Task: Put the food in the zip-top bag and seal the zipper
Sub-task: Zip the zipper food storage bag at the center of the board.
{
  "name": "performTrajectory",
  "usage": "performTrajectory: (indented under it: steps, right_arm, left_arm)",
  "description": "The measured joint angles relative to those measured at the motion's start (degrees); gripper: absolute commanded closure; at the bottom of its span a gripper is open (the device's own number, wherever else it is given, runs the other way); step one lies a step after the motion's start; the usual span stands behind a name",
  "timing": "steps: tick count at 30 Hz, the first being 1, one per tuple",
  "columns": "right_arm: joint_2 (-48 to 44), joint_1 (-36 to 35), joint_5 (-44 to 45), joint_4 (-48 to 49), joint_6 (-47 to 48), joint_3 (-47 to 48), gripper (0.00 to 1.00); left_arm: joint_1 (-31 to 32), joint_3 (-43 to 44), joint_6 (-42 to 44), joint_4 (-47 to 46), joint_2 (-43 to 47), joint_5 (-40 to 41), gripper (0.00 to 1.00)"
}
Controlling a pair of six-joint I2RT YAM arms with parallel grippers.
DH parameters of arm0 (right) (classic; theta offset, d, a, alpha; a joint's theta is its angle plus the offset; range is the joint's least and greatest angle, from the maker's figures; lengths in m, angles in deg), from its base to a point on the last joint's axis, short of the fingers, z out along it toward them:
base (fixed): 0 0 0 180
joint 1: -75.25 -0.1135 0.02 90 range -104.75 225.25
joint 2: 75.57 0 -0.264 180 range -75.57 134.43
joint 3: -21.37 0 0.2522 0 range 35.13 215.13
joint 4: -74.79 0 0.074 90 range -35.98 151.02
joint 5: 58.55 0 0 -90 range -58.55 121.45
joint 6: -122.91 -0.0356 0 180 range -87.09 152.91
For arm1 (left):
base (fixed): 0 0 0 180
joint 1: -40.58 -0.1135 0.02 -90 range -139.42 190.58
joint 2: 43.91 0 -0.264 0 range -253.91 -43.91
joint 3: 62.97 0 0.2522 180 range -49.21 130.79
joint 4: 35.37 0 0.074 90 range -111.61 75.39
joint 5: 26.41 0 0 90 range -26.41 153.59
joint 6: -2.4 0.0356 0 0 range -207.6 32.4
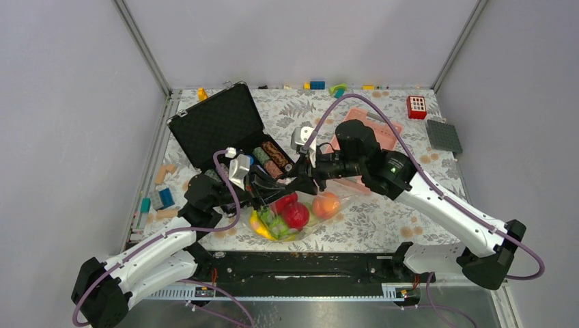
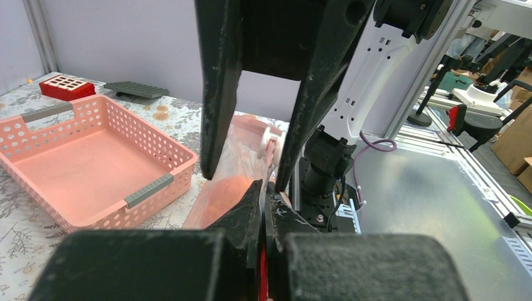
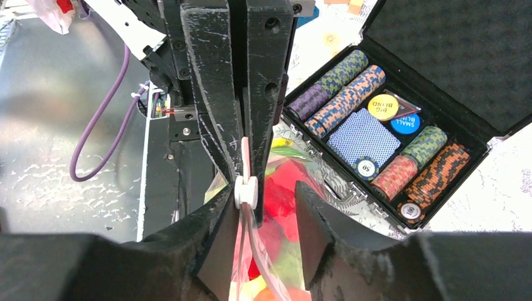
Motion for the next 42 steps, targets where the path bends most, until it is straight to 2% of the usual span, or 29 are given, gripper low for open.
performTrajectory:
  steps: [4, 9, 10, 12, 14, 19, 22, 24, 26, 28, 38, 42]
  right_arm:
    - [1.3, 0.0, -0.5, 0.1, 0.0, 0.7, 0.90]
    - [1.2, 0.0, -0.5, 0.2, -0.3, 0.7, 0.97]
    - [1.2, 0.0, -0.5, 0.2, -0.3, 0.7, 0.96]
    - [1.1, 0.0, -0.6, 0.3, -0.3, 0.7, 0.83]
    - [1.1, 0.0, -0.9, 0.4, -0.3, 0.7, 0.74]
    - [1.1, 0.0, -2.2, 0.7, -0.7, 0.7, 0.64]
    - [1.2, 0.1, -3.1, 1.5, -1.0, 0.7, 0.68]
    - [1.2, 0.1, -3.5, 2.0, -1.2, 0.7, 0.76]
    - [1.4, 0.1, -3.4, 2.2, -1.3, 0.7, 0.89]
    - [1.7, 0.1, -3.2, 2.1, -1.5, 0.7, 0.94]
    - [1.5, 0.2, 1.7, 1.5, -1.1, 0.7, 0.95]
    - [0.2, 0.3, 3.2, 1.3, -0.4, -0.9, 0.92]
  left_arm:
    - [0.0, 0.0, 0.1, 0.4, 0.0, 0.8, 1.00]
    - [0.0, 0.0, 0.2, 0.9, 0.0, 3.3, 1.00]
    - [0.0, 0.0, 0.2, 0.9, 0.0, 3.5, 1.00]
    - [0.0, 0.0, 0.2, 0.9, 0.1, 4.0, 1.00]
    - [0.0, 0.0, 0.2, 1.2, 0.4, 4.3, 1.00]
    - [0.0, 0.0, 0.2, 1.5, 0.4, 4.3, 1.00]
    - [0.0, 0.0, 0.2, 1.5, 0.3, 4.3, 1.00]
    - [0.0, 0.0, 0.2, 1.6, 0.3, 4.3, 1.00]
    - [0.0, 0.0, 0.2, 1.7, 0.3, 4.3, 1.00]
    - [0.0, 0.0, 0.2, 1.8, 0.4, 4.4, 1.00]
    - [0.1, 0.0, -0.6, 4.3, 1.2, 7.9, 1.00]
    - [0.4, 0.0, -1.0, 4.7, 1.3, 8.5, 1.00]
